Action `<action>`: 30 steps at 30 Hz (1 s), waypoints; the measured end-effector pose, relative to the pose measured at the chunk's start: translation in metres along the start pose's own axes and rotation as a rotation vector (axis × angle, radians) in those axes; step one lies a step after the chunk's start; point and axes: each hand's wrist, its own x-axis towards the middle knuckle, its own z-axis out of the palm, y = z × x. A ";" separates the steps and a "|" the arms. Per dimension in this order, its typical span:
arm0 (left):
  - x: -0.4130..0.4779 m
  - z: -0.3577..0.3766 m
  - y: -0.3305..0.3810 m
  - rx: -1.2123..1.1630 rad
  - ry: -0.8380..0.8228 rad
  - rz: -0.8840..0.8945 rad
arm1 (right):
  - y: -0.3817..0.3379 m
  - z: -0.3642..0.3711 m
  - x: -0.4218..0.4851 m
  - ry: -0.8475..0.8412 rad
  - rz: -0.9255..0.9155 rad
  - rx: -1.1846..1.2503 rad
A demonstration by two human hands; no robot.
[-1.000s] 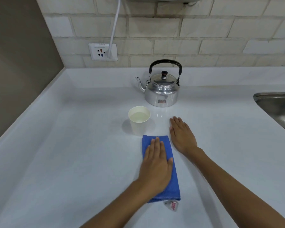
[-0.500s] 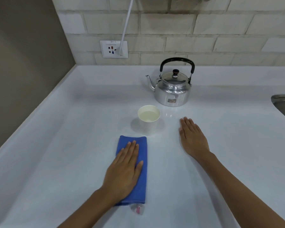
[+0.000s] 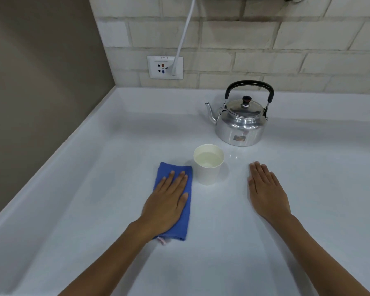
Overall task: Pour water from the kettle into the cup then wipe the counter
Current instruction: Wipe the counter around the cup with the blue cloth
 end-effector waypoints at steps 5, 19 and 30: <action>-0.013 -0.021 -0.045 0.054 -0.047 0.146 | -0.001 0.001 0.001 0.009 0.001 -0.007; 0.102 -0.010 -0.043 0.039 -0.058 0.189 | -0.004 -0.001 0.001 0.014 0.005 -0.012; 0.206 -0.009 -0.060 0.100 -0.078 0.030 | -0.009 -0.002 0.001 0.048 0.003 -0.007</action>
